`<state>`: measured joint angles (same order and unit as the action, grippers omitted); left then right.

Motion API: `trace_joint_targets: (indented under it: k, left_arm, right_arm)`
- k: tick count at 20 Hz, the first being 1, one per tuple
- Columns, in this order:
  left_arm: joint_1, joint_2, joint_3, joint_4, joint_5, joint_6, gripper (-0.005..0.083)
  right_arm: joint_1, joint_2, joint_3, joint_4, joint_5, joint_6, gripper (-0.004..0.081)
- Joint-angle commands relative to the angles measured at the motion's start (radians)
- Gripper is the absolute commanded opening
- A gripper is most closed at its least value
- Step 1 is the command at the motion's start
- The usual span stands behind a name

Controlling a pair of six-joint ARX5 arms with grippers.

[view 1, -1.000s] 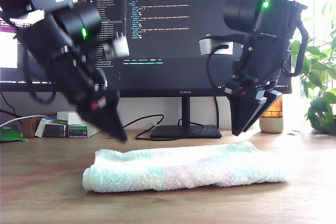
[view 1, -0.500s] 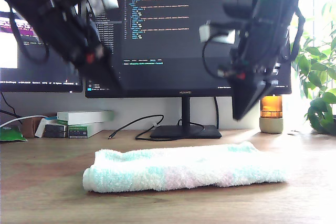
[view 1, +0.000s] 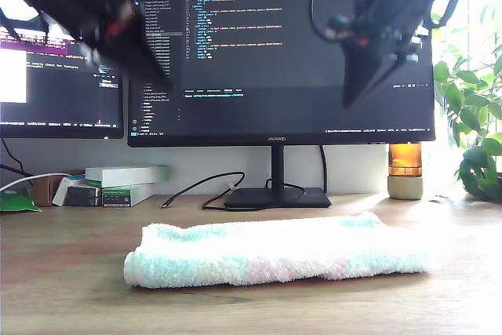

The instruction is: Fold the tea towel to a neat square and place it to the right

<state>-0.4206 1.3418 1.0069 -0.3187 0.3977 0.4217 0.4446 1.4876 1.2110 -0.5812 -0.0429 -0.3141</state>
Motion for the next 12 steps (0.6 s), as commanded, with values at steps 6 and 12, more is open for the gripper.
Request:
trace_joint_targets:
  k: [6, 12]
  left_arm:
    - [0.002, -0.091, -0.209, 0.126, 0.023, -0.080, -0.0019]
    - [0.002, -0.208, -0.434, 0.261, 0.087, -0.179, -0.0019]
  right_arm:
    - [-0.005, -0.109, -0.222, 0.113, -0.054, -0.006, -0.0011]
    - [-0.056, -0.215, -0.495, 0.270, -0.195, -0.001, -0.0011]
